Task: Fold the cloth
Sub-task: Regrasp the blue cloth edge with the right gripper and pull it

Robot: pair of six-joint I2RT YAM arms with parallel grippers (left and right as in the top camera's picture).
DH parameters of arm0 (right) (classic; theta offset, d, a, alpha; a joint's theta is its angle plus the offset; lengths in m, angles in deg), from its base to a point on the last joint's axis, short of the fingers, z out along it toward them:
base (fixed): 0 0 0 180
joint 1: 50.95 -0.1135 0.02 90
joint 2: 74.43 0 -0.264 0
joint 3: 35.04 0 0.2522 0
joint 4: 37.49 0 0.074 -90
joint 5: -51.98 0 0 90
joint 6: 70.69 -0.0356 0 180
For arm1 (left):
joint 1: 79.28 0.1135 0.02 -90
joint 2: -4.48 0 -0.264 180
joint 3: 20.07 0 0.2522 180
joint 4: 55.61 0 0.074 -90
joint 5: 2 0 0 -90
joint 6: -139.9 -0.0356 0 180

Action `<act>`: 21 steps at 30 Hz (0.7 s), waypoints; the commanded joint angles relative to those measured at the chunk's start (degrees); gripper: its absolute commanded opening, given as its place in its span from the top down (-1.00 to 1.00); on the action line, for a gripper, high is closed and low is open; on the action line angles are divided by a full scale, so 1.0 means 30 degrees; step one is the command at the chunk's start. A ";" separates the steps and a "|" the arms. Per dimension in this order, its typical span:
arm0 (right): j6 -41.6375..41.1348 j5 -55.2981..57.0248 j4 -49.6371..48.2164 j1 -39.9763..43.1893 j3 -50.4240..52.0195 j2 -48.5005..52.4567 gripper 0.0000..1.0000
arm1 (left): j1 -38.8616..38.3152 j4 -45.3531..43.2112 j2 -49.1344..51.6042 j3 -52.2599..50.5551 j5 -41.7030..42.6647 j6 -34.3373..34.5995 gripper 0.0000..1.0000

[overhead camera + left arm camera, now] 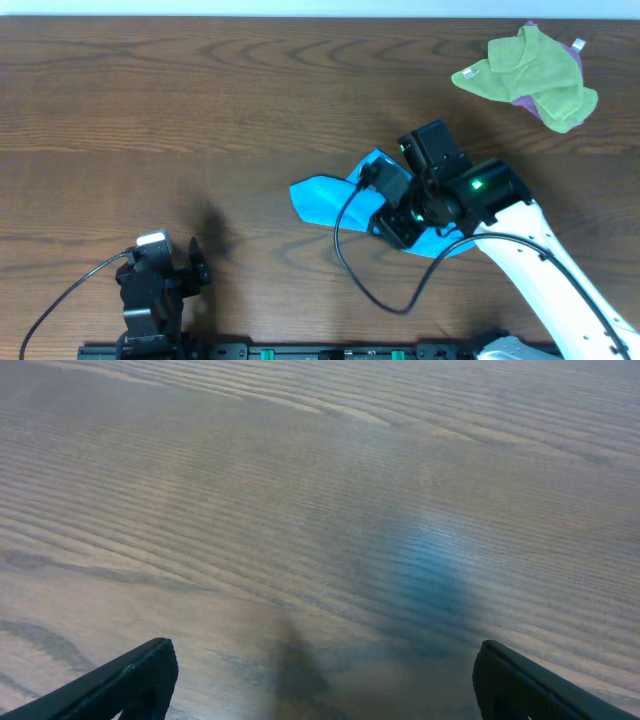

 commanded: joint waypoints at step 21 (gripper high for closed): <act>-0.1865 0.2798 -0.5588 0.3279 0.0794 0.8954 0.01 | 0.0044 0.0015 -0.0124 -0.0175 0.0007 -0.0109 -0.91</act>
